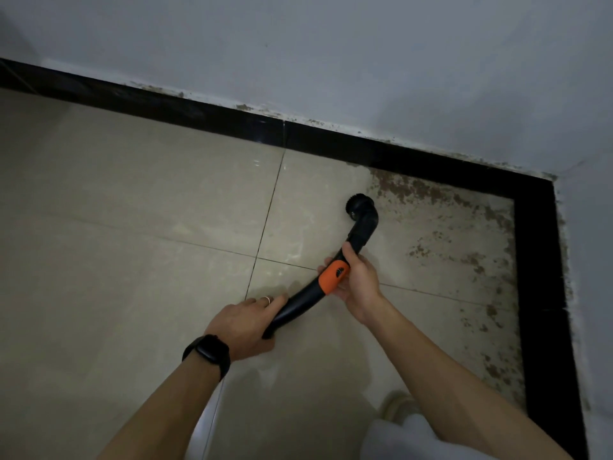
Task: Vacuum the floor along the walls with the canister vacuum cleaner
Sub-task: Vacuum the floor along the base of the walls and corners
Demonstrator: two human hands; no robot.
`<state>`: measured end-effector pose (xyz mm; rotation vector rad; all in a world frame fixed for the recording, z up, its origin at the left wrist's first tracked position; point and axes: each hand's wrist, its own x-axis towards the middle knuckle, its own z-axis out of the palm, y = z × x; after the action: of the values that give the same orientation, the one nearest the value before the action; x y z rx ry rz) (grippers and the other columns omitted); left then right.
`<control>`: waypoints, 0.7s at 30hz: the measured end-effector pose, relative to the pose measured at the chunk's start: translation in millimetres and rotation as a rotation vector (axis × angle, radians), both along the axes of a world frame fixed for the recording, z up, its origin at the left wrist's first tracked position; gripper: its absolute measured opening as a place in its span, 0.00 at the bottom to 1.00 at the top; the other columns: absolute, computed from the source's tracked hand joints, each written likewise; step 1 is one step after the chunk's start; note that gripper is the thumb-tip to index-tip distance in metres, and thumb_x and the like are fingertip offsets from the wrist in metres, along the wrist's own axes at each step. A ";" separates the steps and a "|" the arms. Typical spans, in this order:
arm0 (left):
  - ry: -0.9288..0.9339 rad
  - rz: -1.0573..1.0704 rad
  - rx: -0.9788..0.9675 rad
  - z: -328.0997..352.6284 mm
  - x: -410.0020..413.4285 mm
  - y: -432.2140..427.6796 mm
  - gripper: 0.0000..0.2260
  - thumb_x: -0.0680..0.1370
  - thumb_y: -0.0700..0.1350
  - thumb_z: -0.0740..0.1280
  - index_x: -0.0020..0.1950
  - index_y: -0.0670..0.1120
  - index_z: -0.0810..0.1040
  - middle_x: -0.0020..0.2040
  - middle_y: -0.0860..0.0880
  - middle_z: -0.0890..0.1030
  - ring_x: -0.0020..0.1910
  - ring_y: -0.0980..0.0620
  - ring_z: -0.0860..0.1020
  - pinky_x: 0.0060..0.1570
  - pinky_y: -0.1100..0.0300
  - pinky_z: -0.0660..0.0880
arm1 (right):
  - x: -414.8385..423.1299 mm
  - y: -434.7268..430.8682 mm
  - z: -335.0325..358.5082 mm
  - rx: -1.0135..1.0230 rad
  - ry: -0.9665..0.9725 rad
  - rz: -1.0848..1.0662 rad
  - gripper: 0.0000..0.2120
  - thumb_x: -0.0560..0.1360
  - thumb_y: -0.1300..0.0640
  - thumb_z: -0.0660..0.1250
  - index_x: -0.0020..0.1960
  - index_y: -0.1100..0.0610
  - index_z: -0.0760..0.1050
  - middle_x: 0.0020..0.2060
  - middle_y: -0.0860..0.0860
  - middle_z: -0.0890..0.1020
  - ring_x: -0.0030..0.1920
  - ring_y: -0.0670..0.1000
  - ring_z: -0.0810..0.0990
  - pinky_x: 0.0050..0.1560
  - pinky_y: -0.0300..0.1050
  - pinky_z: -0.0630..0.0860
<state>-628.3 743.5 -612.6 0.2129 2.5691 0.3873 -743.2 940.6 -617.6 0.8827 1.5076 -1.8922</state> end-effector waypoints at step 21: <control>-0.024 0.020 -0.062 -1.1 -26.3 54.2 0.24 0.75 0.44 0.66 0.68 0.48 0.62 0.58 0.47 0.75 0.52 0.45 0.77 0.41 0.54 0.71 | -18.7 3.8 -3.3 0.374 0.116 0.032 0.16 0.87 0.46 0.54 0.62 0.59 0.65 0.40 0.53 0.78 0.32 0.51 0.82 0.41 0.49 0.81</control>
<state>-654.7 797.8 -613.7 0.1597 2.5574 0.3156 -761.9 944.4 -621.0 0.9134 1.9760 -1.6899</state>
